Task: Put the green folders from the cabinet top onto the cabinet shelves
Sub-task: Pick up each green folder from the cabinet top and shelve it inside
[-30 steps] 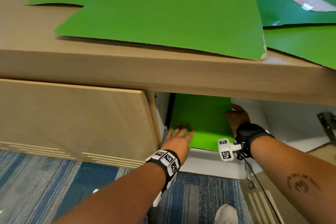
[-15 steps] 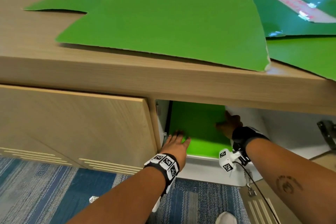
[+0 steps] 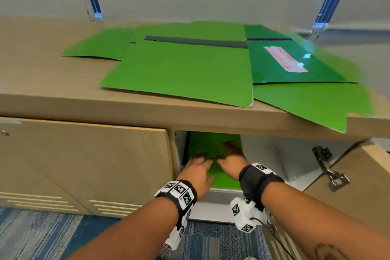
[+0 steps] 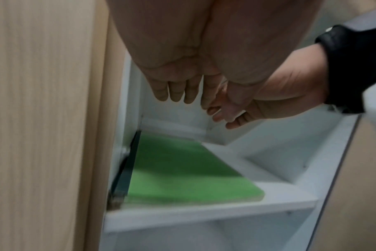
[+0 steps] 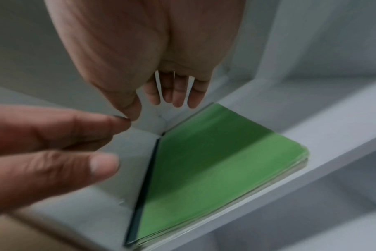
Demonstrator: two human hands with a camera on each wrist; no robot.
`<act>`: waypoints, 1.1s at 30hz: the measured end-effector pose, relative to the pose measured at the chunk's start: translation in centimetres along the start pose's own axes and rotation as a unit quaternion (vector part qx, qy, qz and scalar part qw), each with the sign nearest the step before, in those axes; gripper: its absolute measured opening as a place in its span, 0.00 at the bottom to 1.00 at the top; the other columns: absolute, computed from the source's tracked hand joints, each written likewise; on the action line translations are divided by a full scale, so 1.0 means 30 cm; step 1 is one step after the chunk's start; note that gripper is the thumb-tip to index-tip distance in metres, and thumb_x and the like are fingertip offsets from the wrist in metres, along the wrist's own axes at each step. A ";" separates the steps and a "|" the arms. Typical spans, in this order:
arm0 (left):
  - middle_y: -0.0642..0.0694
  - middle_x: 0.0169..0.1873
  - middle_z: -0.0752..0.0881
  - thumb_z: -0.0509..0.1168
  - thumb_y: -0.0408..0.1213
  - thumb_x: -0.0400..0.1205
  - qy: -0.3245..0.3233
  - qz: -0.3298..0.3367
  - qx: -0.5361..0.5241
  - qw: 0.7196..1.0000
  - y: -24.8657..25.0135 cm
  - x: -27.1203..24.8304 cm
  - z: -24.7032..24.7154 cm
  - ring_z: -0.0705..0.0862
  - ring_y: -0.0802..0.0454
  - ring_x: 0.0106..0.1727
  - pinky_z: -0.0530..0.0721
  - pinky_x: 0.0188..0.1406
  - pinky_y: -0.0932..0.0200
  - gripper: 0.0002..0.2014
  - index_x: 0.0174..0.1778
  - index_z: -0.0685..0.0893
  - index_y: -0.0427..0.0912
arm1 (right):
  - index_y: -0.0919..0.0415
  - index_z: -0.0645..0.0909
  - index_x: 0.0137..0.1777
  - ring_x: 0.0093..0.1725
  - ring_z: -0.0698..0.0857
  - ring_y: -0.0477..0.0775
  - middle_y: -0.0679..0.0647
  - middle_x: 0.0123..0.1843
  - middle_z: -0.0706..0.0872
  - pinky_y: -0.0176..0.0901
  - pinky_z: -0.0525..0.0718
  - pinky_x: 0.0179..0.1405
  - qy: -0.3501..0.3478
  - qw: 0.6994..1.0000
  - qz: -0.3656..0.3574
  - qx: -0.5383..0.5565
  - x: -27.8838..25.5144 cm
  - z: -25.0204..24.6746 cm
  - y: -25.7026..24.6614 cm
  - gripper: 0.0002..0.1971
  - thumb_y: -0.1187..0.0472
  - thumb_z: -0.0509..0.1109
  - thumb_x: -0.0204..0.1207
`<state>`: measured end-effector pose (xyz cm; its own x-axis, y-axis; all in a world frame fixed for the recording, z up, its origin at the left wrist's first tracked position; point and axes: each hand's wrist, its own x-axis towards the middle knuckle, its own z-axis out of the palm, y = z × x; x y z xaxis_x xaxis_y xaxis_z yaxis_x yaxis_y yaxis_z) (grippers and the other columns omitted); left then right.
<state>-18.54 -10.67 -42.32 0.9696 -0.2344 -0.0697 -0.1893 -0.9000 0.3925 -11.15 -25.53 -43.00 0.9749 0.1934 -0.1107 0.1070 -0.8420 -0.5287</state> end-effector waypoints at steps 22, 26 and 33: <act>0.48 0.84 0.54 0.60 0.44 0.83 0.124 -0.060 0.137 0.981 0.295 -0.213 -0.745 0.52 0.44 0.85 0.49 0.82 0.38 0.35 0.84 0.51 0.48 | 0.55 0.79 0.48 0.49 0.82 0.52 0.51 0.48 0.86 0.46 0.81 0.54 0.128 0.988 -0.066 0.048 -0.485 -0.696 -0.557 0.07 0.53 0.67 0.76; 0.46 0.71 0.73 0.58 0.48 0.84 0.138 -0.022 0.230 0.963 0.300 -0.233 -0.730 0.69 0.42 0.72 0.66 0.72 0.41 0.23 0.76 0.69 0.50 | 0.60 0.76 0.65 0.61 0.80 0.55 0.57 0.63 0.79 0.43 0.76 0.63 0.169 0.981 -0.005 0.091 -0.455 -0.721 -0.479 0.21 0.50 0.70 0.76; 0.50 0.53 0.76 0.48 0.60 0.84 0.185 0.079 0.170 0.965 0.388 -0.328 -0.686 0.72 0.51 0.55 0.75 0.60 0.49 0.23 0.59 0.79 0.49 | 0.73 0.66 0.76 0.70 0.77 0.64 0.68 0.74 0.75 0.44 0.77 0.58 0.166 0.968 0.104 0.159 -0.400 -0.797 -0.458 0.35 0.53 0.73 0.75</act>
<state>-27.10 -11.28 -18.20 0.9014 -0.2886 0.3229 -0.3187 -0.9469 0.0434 -19.66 -28.32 -14.28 0.9835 -0.1809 0.0065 -0.1123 -0.6379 -0.7619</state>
